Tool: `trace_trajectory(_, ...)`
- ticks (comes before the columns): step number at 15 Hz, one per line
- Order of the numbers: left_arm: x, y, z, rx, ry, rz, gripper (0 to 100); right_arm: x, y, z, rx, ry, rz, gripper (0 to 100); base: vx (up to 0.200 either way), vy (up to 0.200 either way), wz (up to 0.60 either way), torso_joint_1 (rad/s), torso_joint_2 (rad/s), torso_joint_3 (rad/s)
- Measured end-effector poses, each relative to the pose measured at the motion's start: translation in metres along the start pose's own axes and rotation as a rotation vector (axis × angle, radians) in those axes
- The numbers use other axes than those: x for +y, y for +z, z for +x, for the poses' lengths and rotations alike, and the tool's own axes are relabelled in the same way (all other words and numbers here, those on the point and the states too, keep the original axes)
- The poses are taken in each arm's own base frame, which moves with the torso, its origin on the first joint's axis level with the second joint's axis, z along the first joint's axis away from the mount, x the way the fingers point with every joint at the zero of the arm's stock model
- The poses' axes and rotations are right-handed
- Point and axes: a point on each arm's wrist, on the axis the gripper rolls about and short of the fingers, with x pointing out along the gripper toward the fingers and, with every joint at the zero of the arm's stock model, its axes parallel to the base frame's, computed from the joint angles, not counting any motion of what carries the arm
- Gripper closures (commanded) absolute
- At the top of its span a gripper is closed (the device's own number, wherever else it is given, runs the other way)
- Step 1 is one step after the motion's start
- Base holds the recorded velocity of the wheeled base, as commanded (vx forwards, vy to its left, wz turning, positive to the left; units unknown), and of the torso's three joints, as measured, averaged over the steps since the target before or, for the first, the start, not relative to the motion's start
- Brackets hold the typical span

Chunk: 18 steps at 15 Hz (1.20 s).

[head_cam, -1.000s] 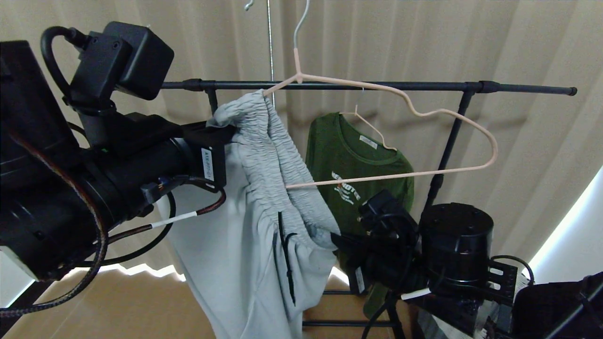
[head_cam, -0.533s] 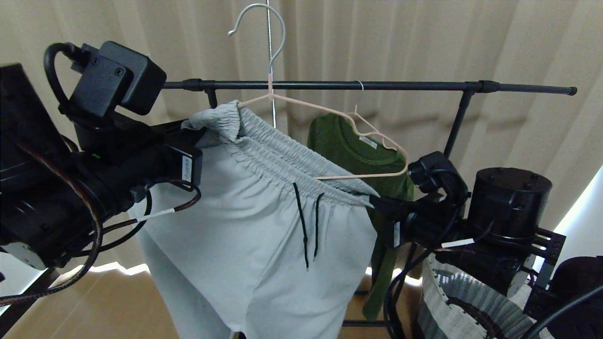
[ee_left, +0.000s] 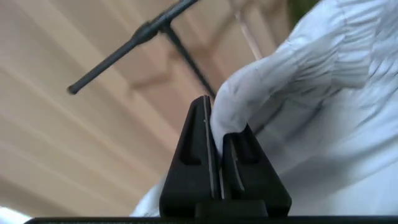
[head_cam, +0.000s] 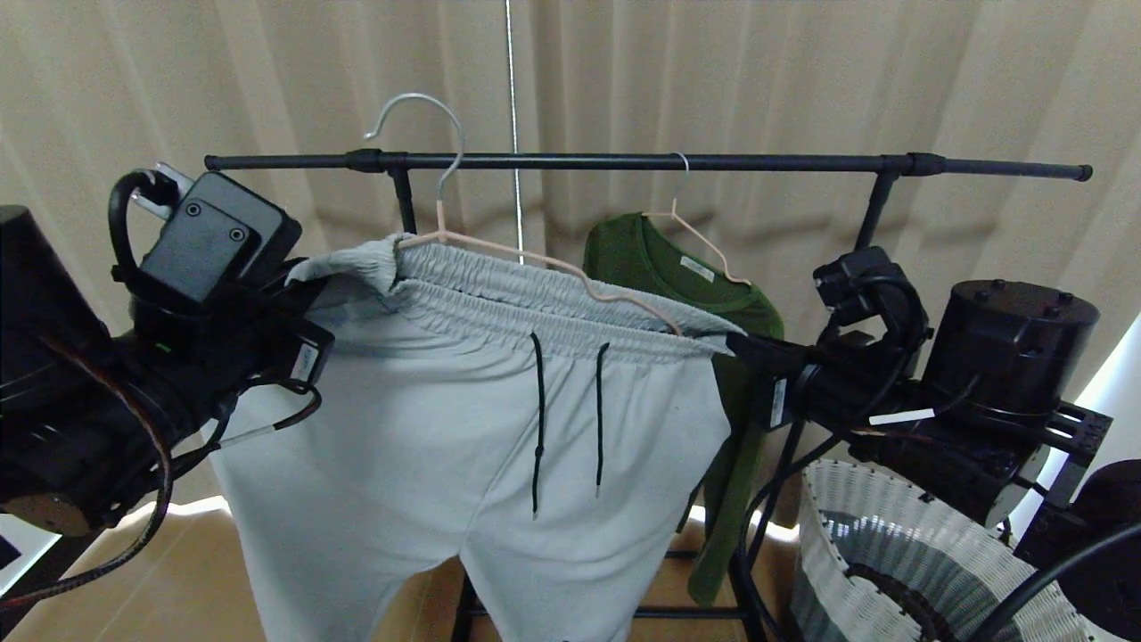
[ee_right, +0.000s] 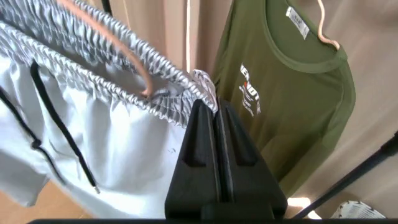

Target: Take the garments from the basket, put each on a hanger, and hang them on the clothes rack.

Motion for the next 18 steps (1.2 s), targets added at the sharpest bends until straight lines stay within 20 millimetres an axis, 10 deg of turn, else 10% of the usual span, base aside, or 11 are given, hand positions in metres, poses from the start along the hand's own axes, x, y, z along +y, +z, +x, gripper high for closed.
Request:
trace_trajectory(10,-0.013,-0.009,0.01,0.05,-0.007,-0.065,100,0.027,0.006,-0.031,0.098,0.22,-0.029,100,0.0,0.0,0.0,0.0,0.0,0.0)
trace_trajectory(11,-0.014,-0.009,0.011,0.063,0.005,-0.077,100,0.035,0.004,-0.034,0.122,0.253,-0.041,0,0.0,0.0,0.0,0.0,0.0,0.0)
trace_trajectory(18,-0.022,-0.009,0.012,0.073,-0.007,-0.146,100,0.065,0.01,-0.045,0.104,0.395,-0.068,0,0.0,0.0,0.0,0.0,0.0,0.0)
